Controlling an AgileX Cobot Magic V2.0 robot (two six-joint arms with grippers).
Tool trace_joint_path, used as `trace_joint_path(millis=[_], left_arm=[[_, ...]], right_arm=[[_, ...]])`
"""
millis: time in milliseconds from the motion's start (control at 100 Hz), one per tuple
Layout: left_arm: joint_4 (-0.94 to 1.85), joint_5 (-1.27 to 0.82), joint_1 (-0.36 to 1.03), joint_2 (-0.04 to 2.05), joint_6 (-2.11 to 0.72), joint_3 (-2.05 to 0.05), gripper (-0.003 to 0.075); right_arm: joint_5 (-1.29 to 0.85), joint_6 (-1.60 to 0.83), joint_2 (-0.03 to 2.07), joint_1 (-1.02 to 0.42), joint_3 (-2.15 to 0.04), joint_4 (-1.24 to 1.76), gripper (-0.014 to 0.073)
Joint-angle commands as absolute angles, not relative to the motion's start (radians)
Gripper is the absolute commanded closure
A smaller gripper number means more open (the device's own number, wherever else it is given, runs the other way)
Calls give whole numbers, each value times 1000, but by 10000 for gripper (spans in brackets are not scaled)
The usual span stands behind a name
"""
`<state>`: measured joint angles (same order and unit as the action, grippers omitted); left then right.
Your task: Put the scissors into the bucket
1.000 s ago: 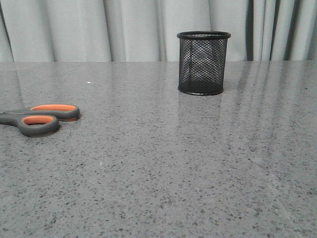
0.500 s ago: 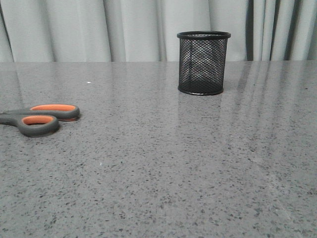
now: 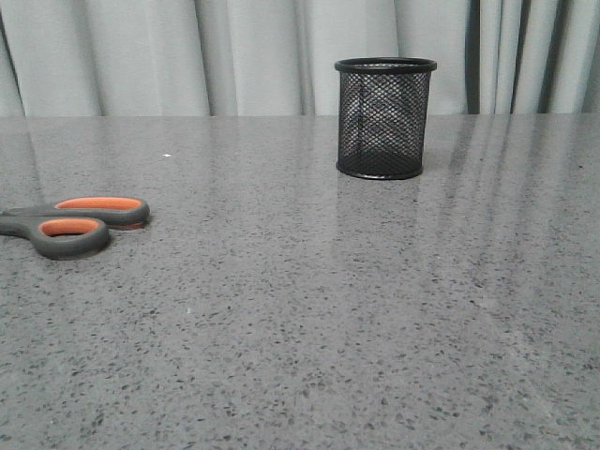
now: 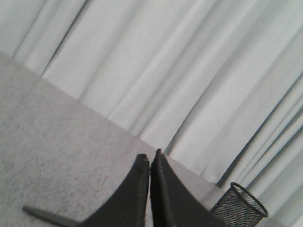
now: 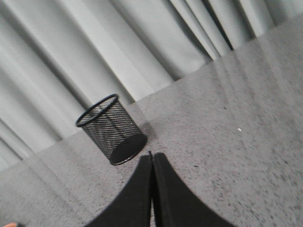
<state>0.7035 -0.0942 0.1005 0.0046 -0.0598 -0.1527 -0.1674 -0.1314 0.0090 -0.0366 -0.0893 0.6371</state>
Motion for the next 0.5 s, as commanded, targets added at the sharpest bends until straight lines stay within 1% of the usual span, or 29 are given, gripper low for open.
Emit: trace_joint_path(millis=[0, 70, 190, 340, 490], left_arm=[[606, -111, 98, 65, -58, -280, 741], [503, -197, 98, 146, -58, -383, 741], [374, -378, 98, 343, -67, -573, 741], [364, -640, 98, 571, -168, -785, 741], [364, -817, 98, 731, -172, -924, 741]], right_arm=[[-187, -144, 91, -30, -201, 575, 637], [-250, -144, 179, -30, -272, 538, 637], [-374, -144, 357, -30, -406, 479, 638], [-575, -144, 574, -30, -579, 445, 638], [-716, -144, 734, -30, -727, 443, 638]])
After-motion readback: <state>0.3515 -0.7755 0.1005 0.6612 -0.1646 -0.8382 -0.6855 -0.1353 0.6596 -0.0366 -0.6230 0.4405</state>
